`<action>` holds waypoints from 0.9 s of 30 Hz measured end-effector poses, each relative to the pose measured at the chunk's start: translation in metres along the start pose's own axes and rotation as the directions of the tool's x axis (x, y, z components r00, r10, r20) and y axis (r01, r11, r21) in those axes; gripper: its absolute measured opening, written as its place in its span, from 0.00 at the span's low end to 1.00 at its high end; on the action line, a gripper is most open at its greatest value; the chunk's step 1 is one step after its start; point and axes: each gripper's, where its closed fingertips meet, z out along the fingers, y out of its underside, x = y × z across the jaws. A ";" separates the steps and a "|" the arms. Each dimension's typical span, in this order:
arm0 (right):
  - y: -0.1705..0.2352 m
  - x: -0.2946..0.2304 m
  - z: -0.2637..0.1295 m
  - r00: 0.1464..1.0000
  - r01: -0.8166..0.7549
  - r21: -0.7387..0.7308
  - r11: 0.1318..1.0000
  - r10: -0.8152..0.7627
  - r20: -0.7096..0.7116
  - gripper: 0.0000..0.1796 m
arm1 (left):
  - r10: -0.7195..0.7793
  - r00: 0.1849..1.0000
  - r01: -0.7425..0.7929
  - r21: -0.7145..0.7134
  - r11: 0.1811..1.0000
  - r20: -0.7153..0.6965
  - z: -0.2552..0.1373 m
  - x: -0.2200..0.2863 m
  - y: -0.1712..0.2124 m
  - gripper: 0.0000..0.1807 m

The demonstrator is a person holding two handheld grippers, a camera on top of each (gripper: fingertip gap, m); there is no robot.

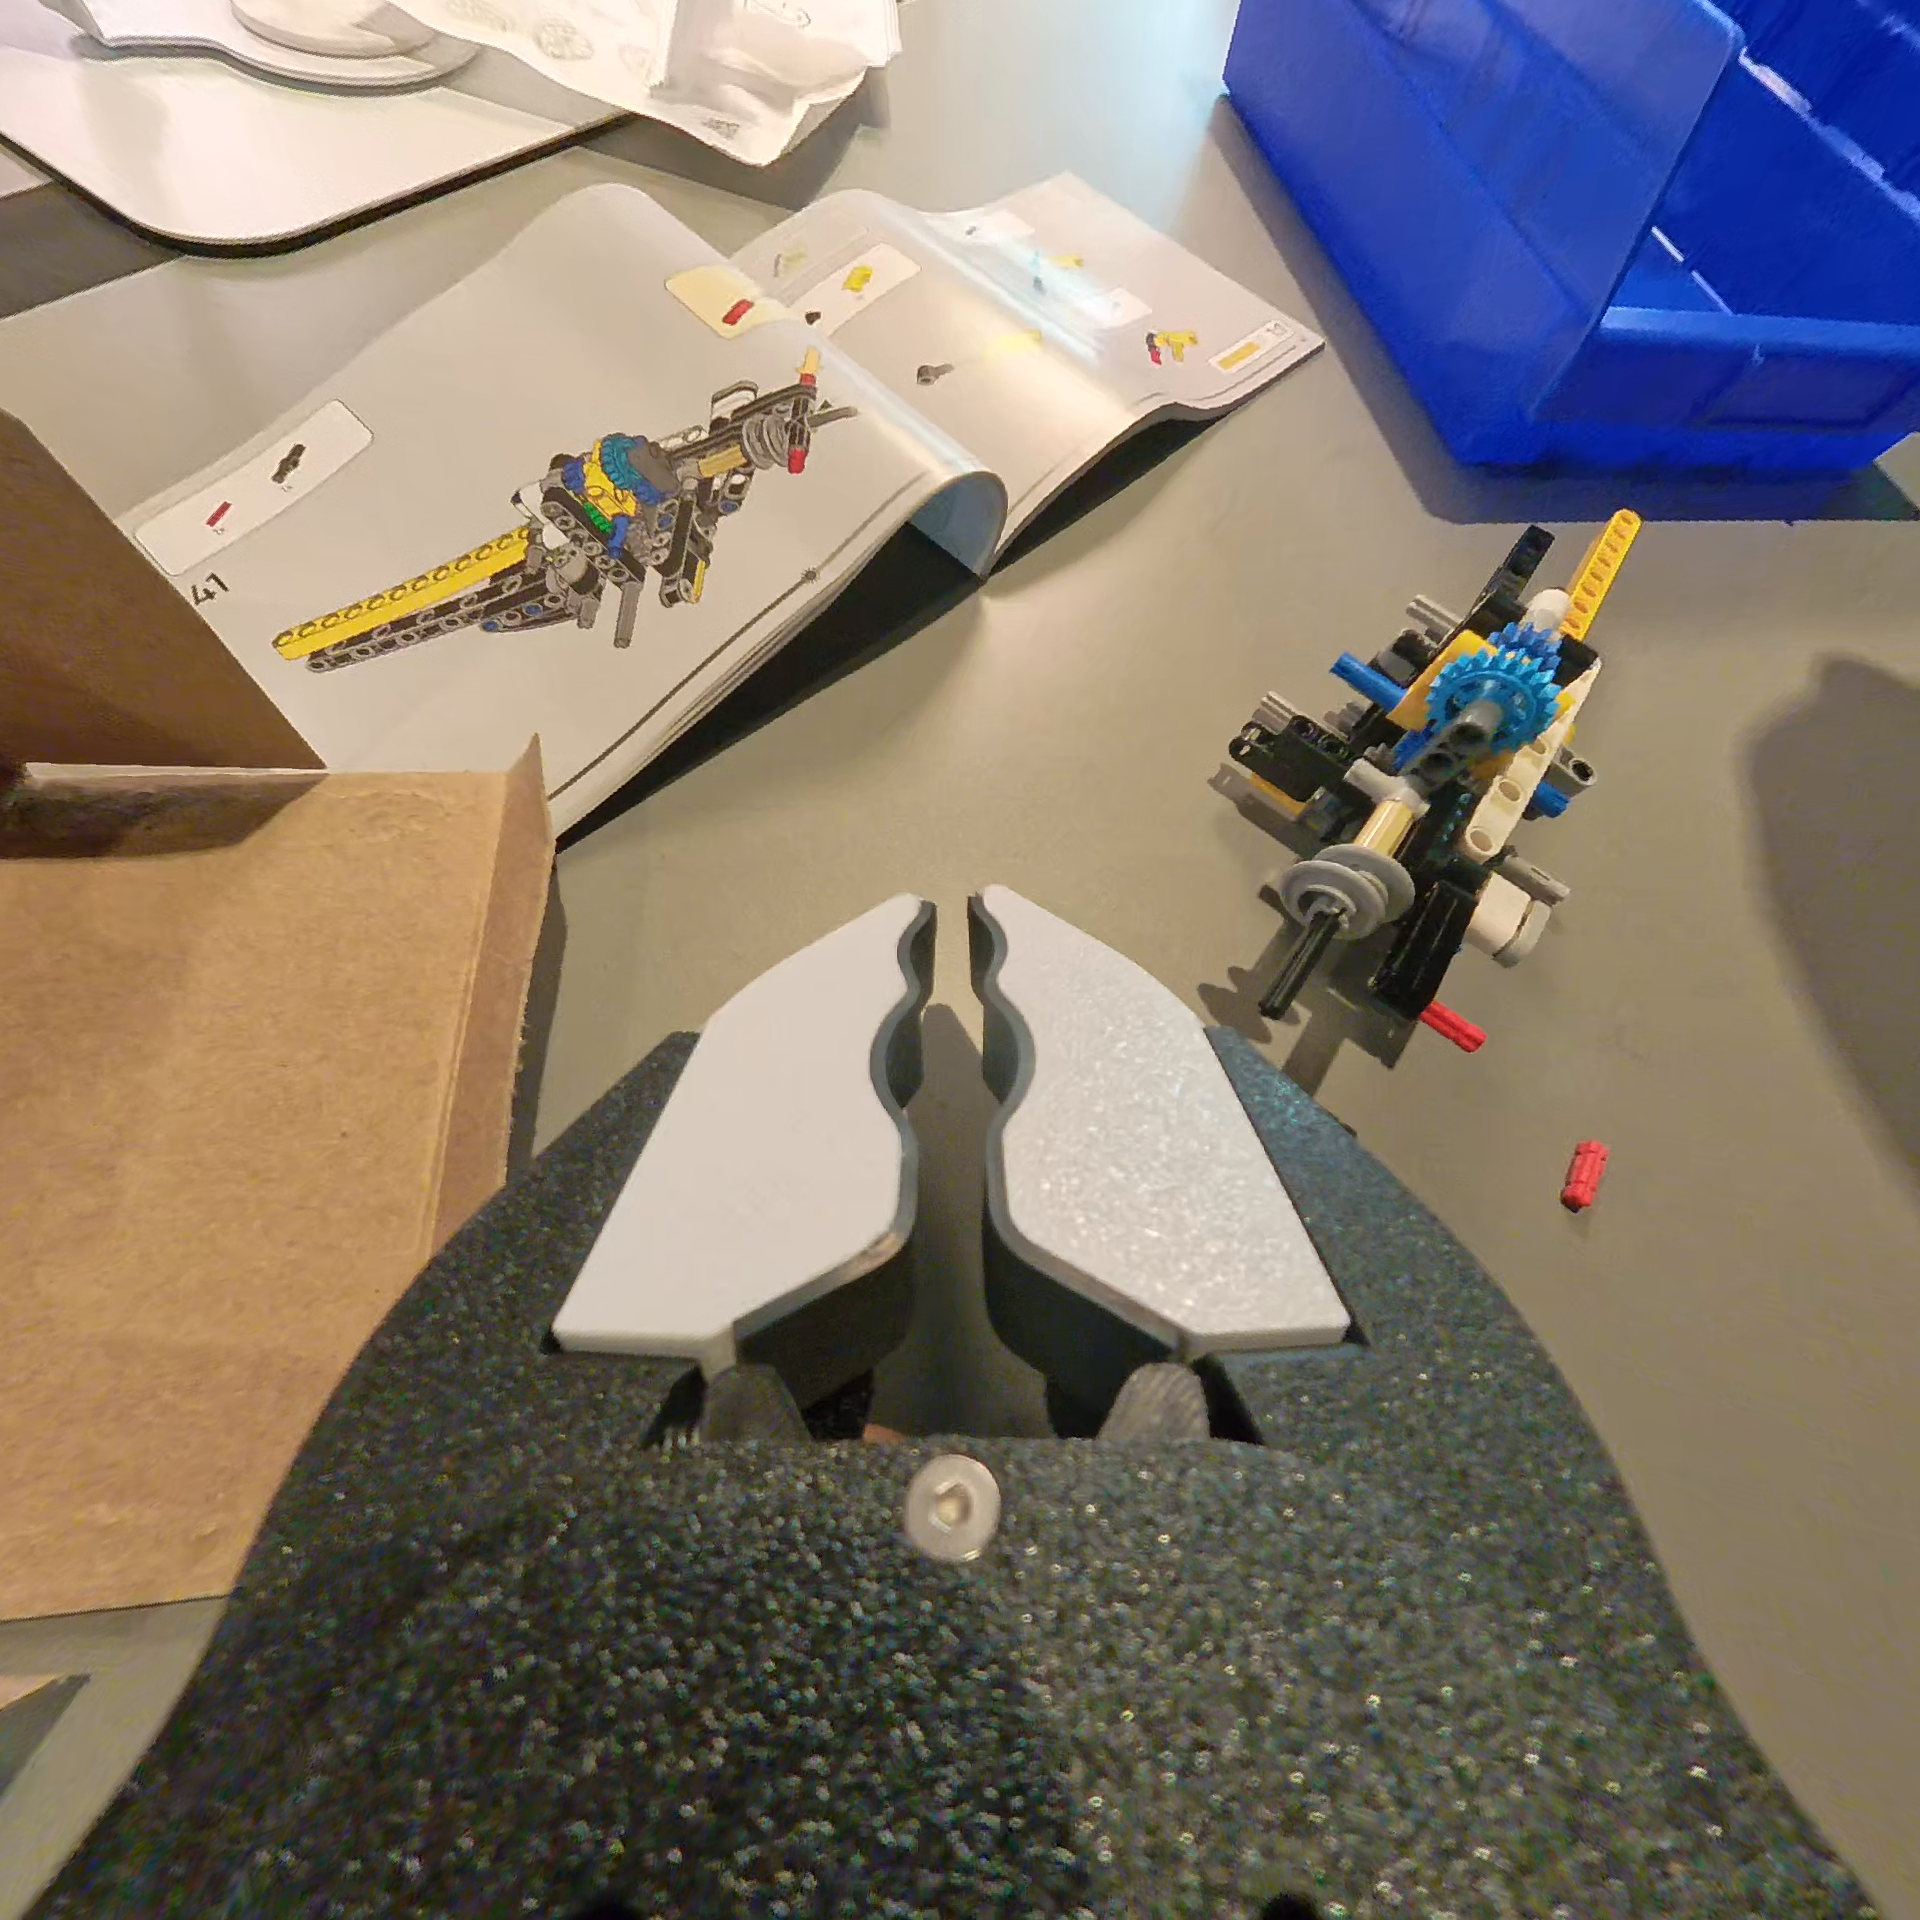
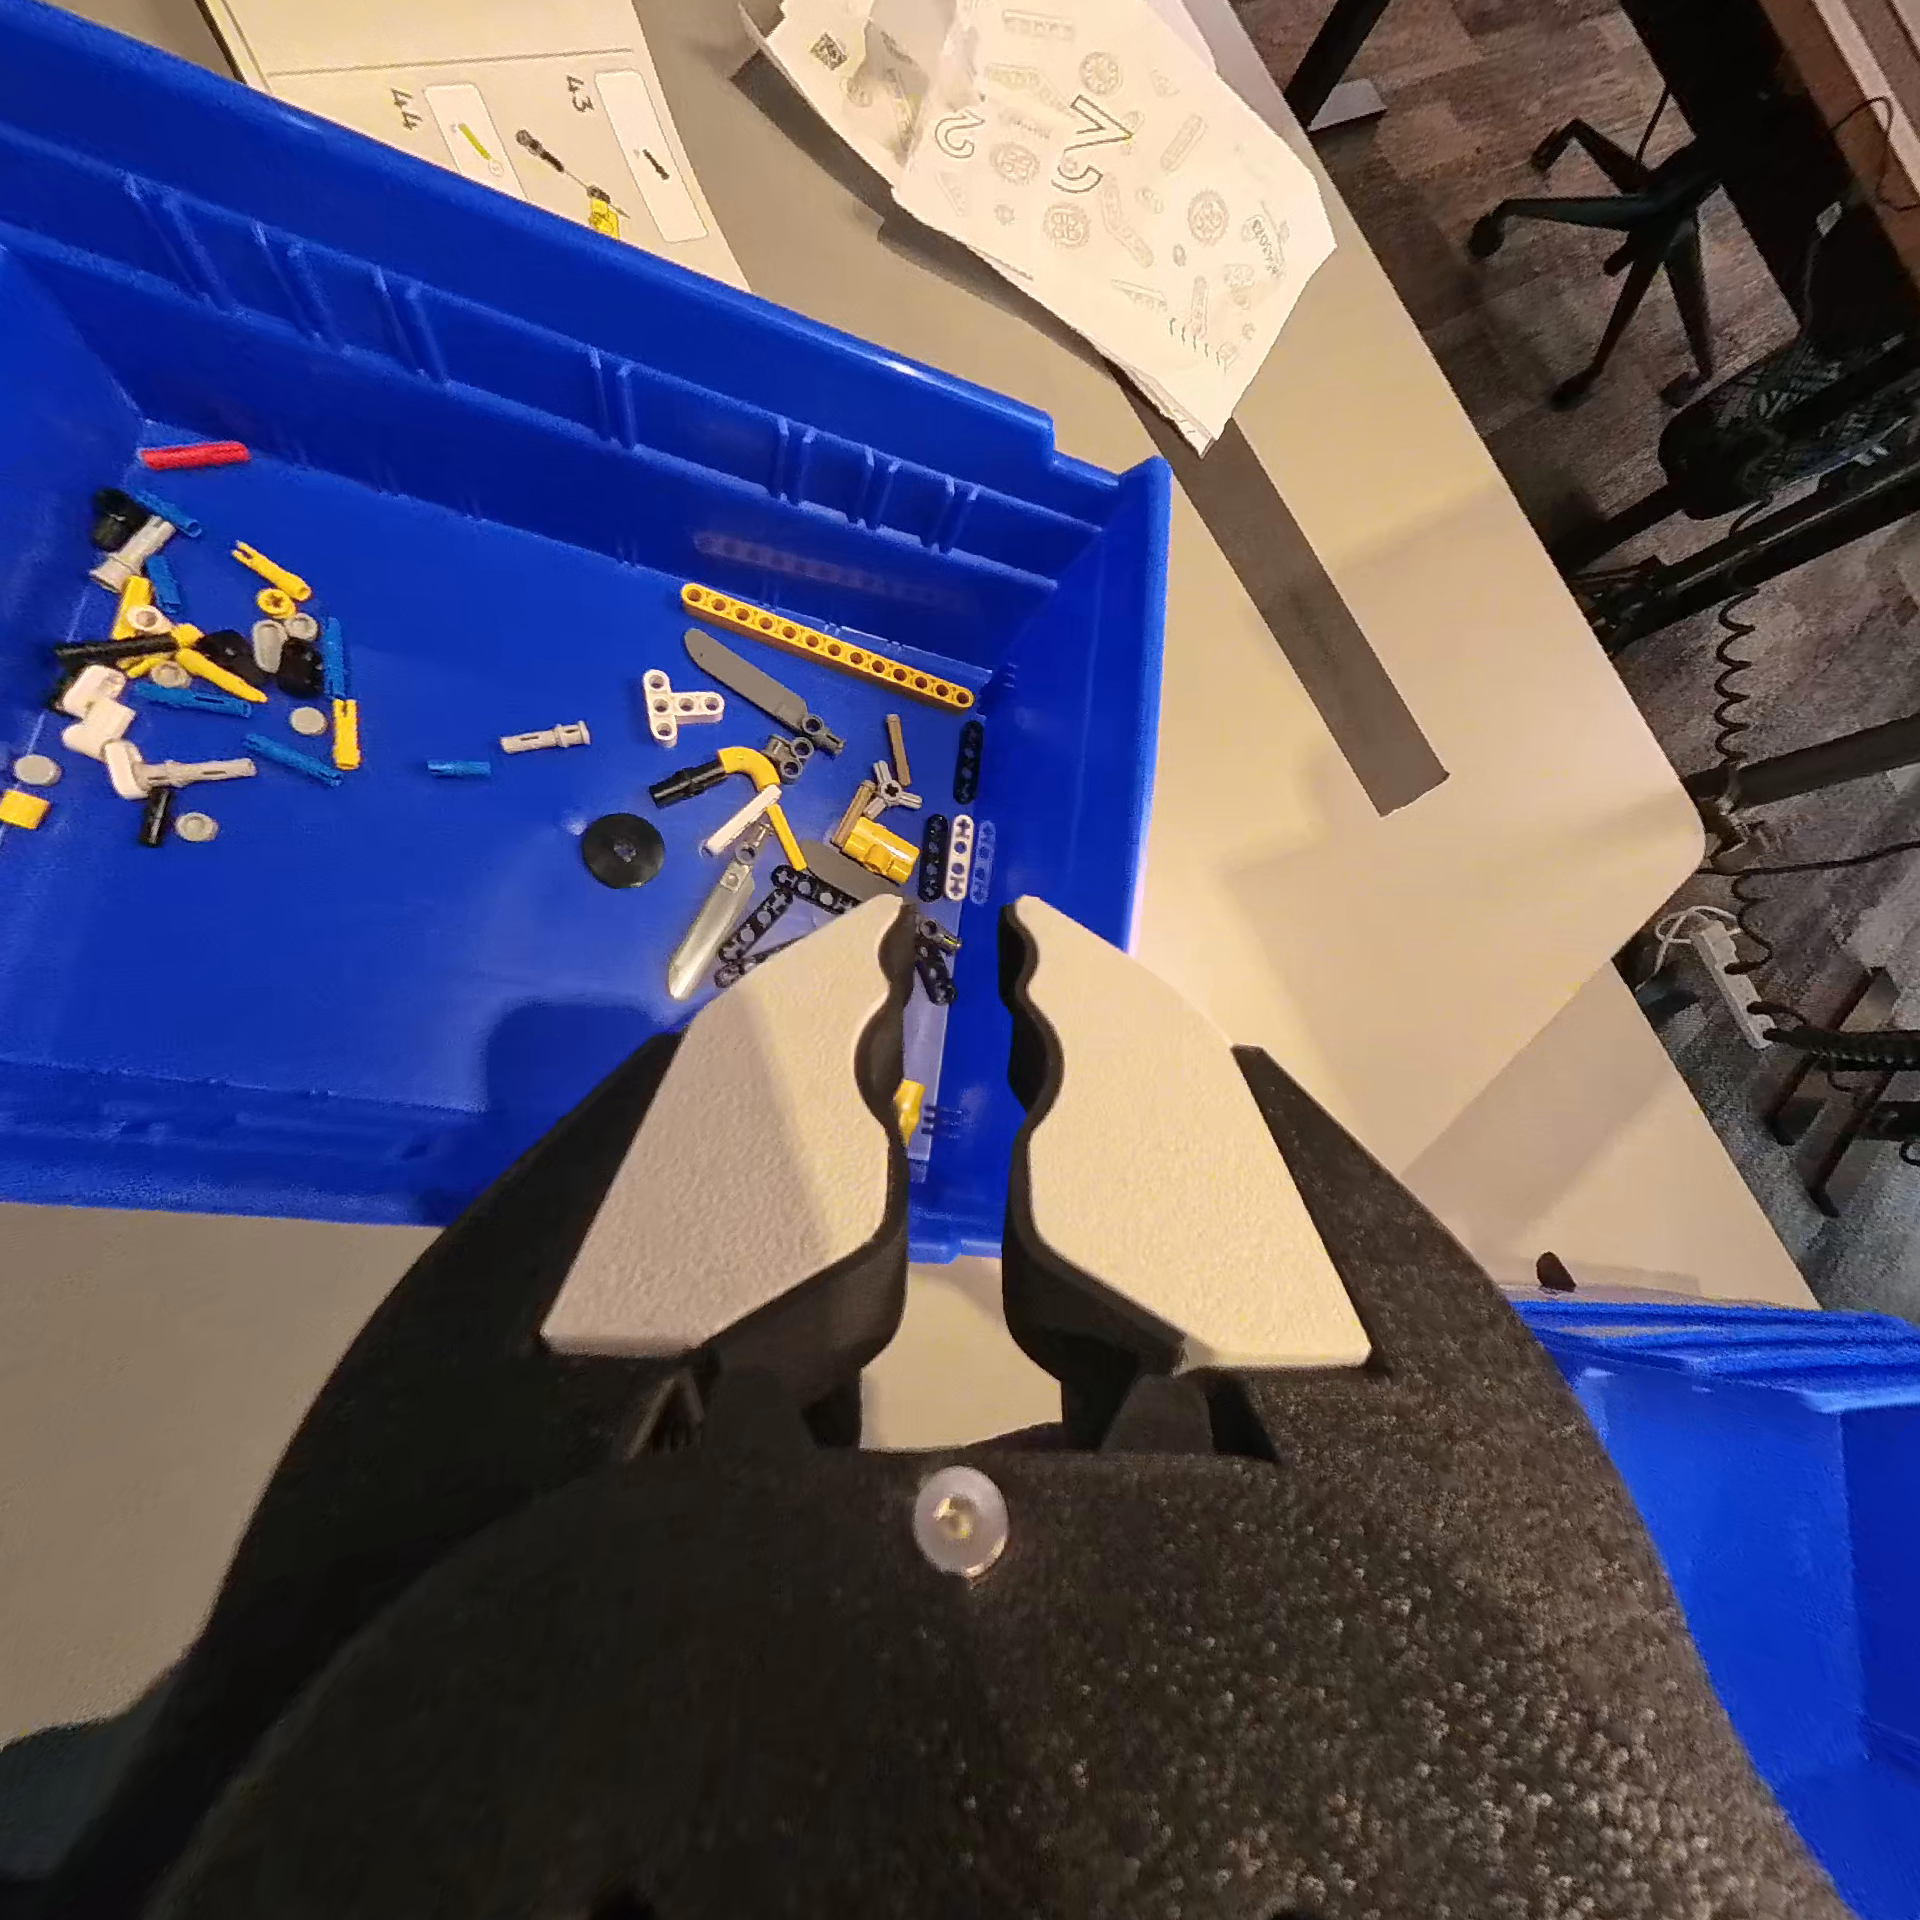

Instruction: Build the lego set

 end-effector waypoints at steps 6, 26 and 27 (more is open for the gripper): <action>0.000 -0.005 0.008 1.000 0.009 -0.014 1.000 -0.008 0.022 0.08 | 0.002 1.000 -0.002 -0.001 1.000 -0.001 0.000 0.000 0.000 0.03; -0.007 -0.038 0.035 0.989 0.077 -0.060 0.995 -0.069 0.131 0.07 | 0.015 1.000 -0.015 -0.007 1.000 -0.001 0.000 0.002 0.001 0.03; -0.007 -0.038 0.034 0.989 0.077 -0.058 0.995 -0.069 0.129 0.07 | 0.015 1.000 -0.015 -0.007 1.000 -0.001 0.000 0.002 0.001 0.03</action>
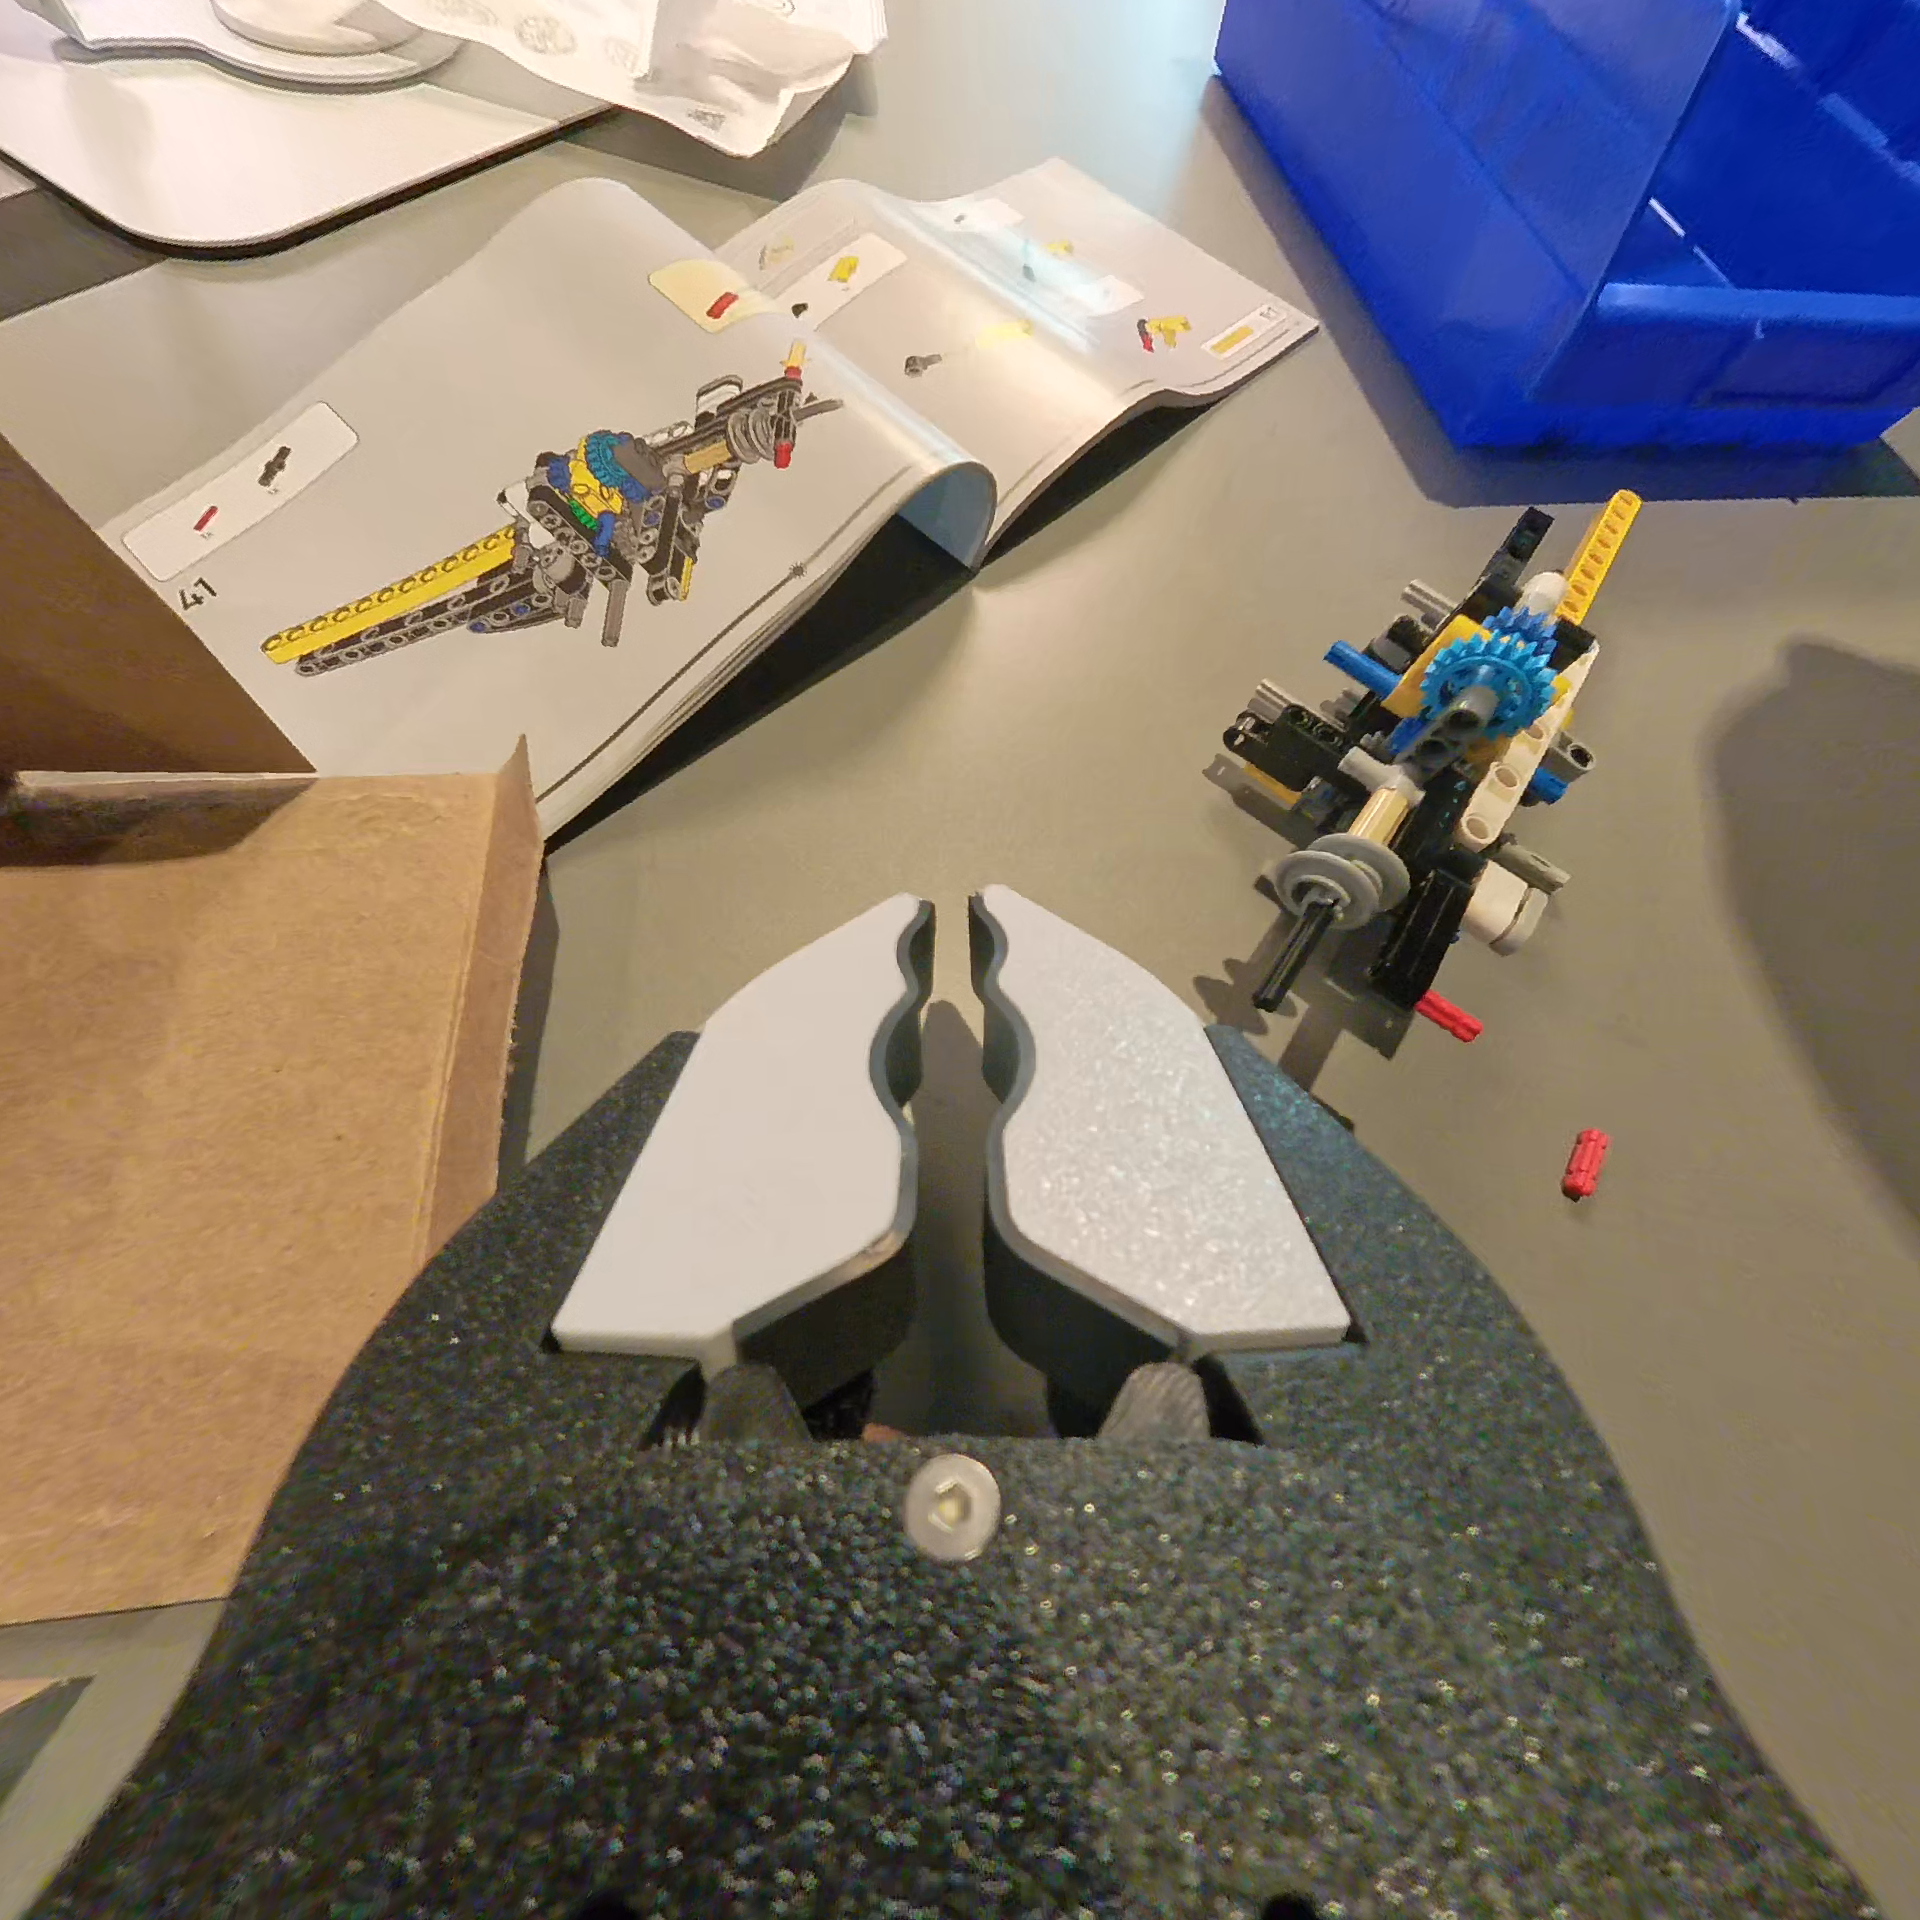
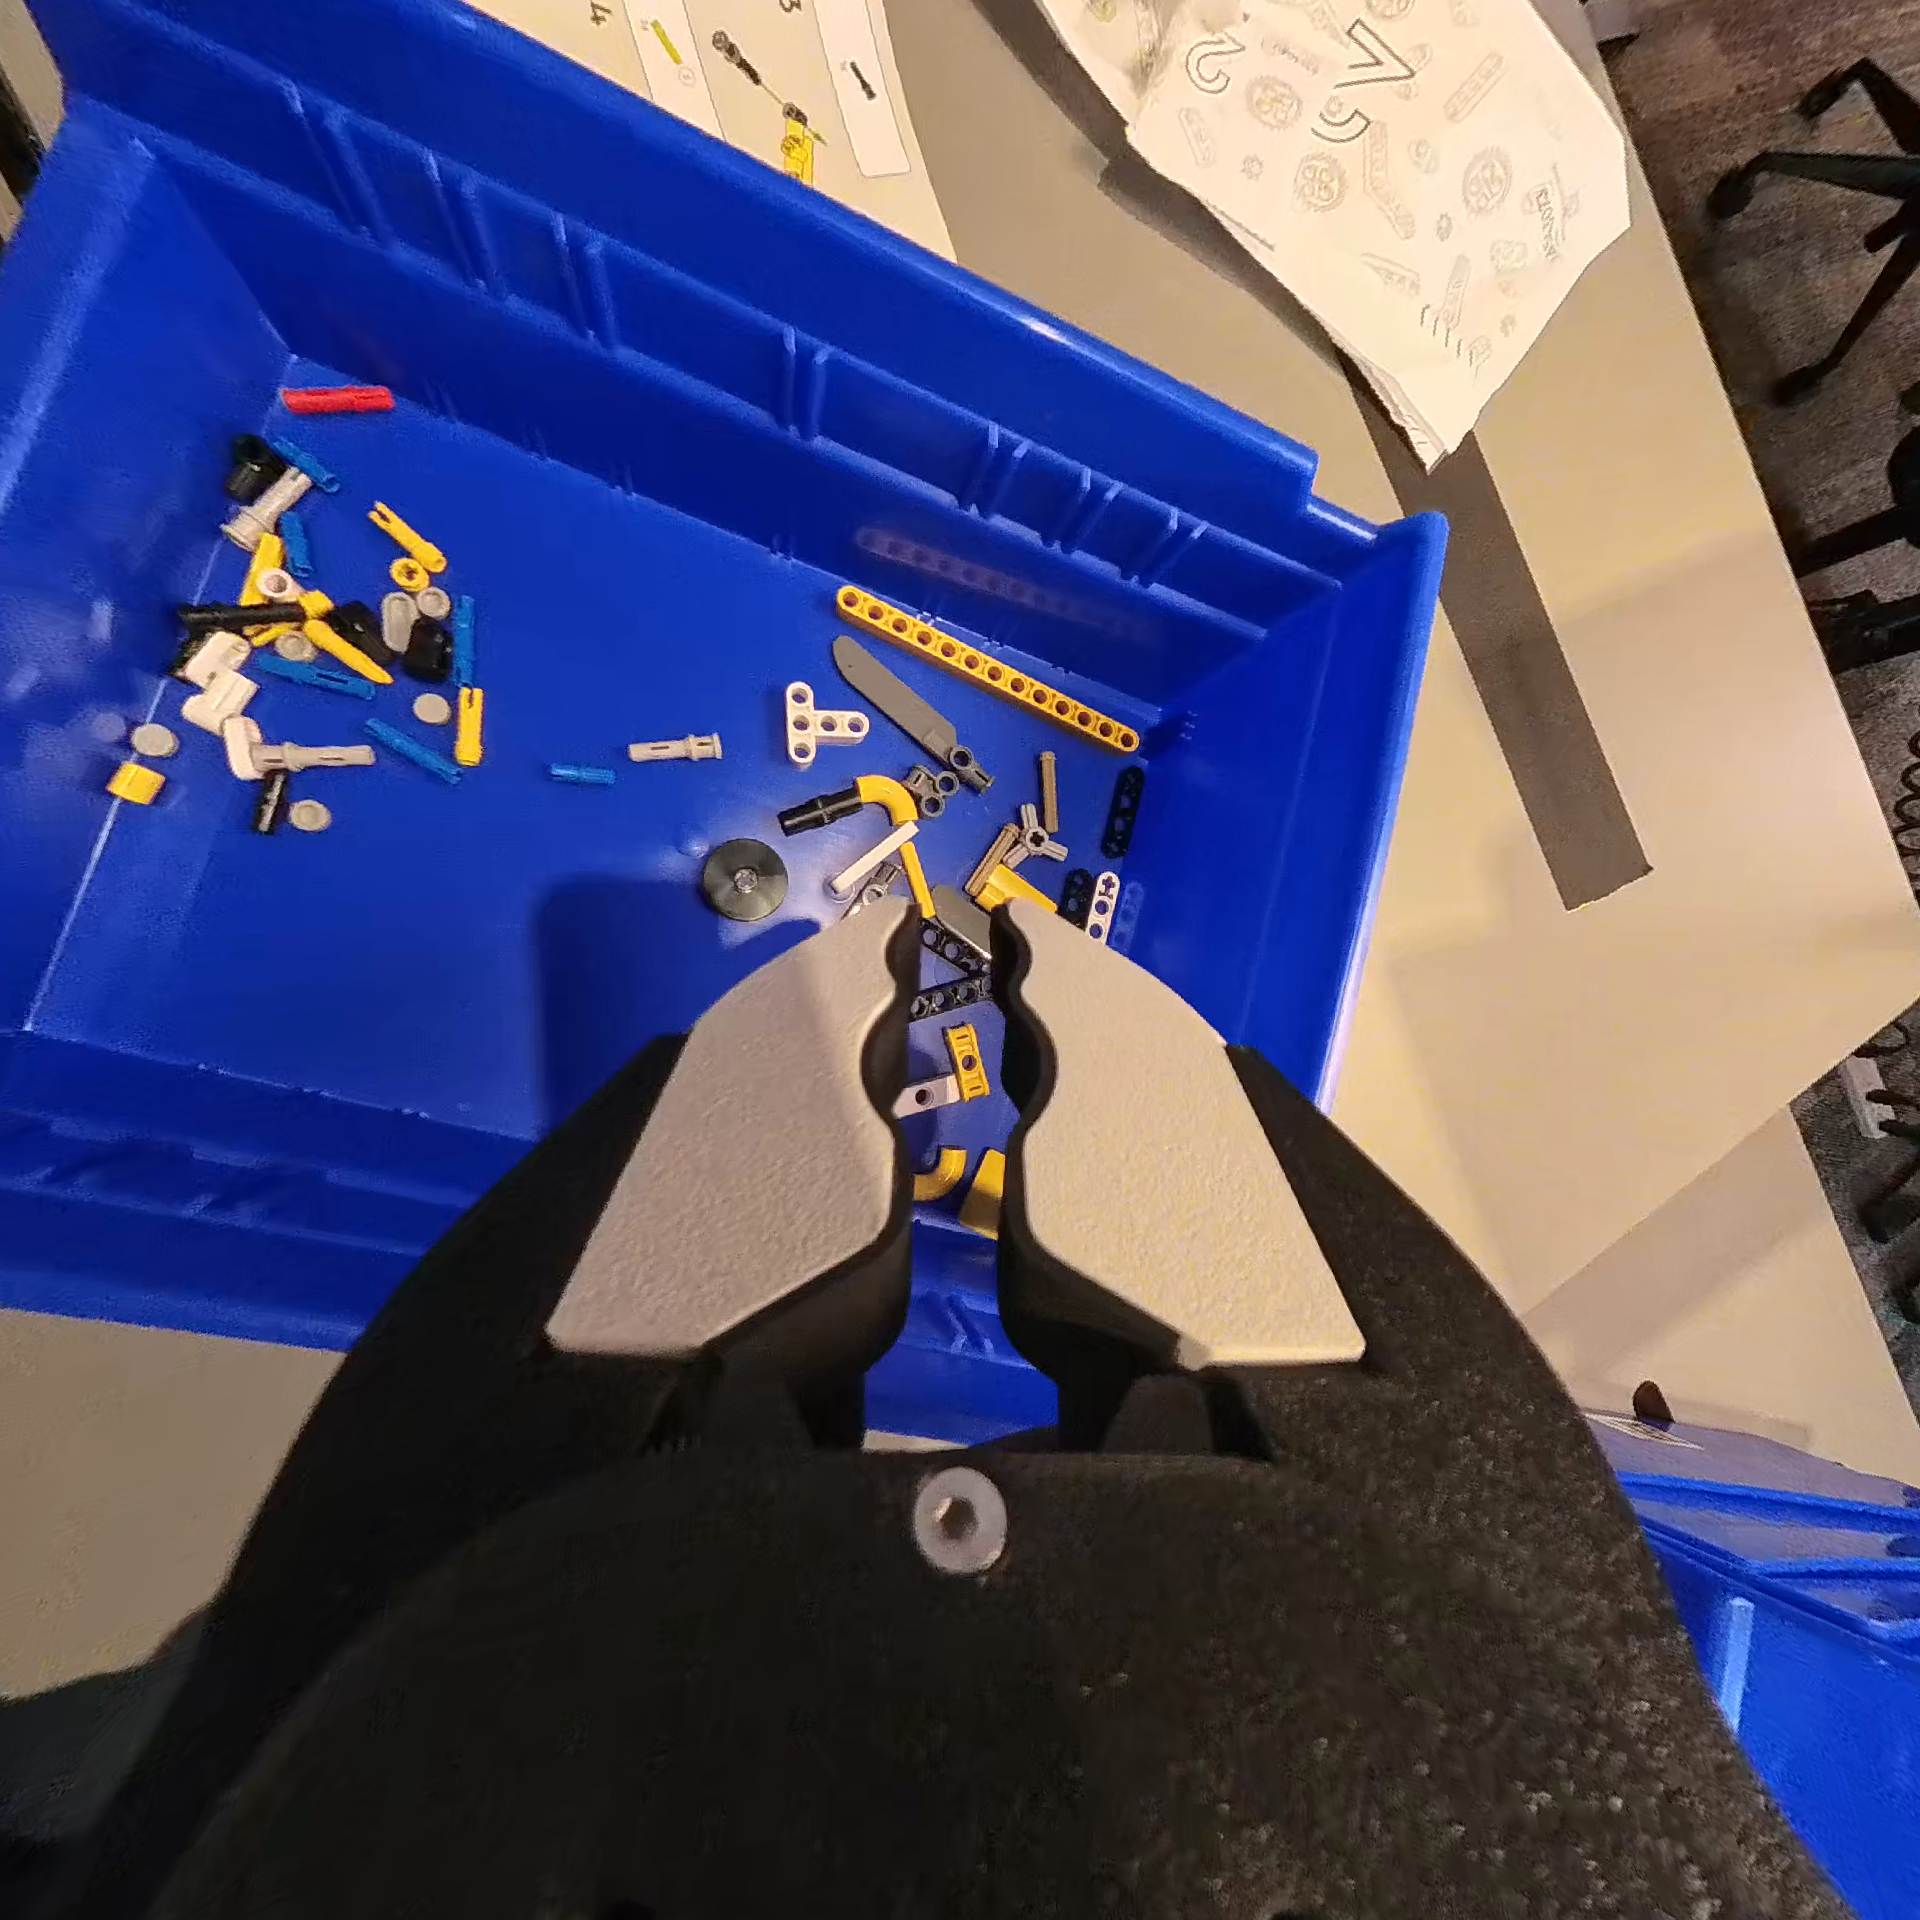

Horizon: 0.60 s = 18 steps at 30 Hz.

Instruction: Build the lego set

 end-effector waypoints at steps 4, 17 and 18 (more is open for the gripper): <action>0.000 0.001 -0.001 1.000 -0.006 0.005 1.000 0.006 -0.003 0.06 | 0.000 1.000 0.000 0.001 1.000 0.000 0.000 0.000 0.000 0.03; 0.001 0.001 0.002 1.000 -0.003 -0.003 1.000 0.003 -0.001 0.06 | -0.003 1.000 0.003 0.002 1.000 -0.002 0.000 0.000 0.000 0.03; 0.001 0.001 0.003 1.000 -0.003 -0.004 1.000 0.003 0.001 0.06 | -0.003 1.000 0.003 0.002 1.000 -0.002 0.000 0.000 0.000 0.03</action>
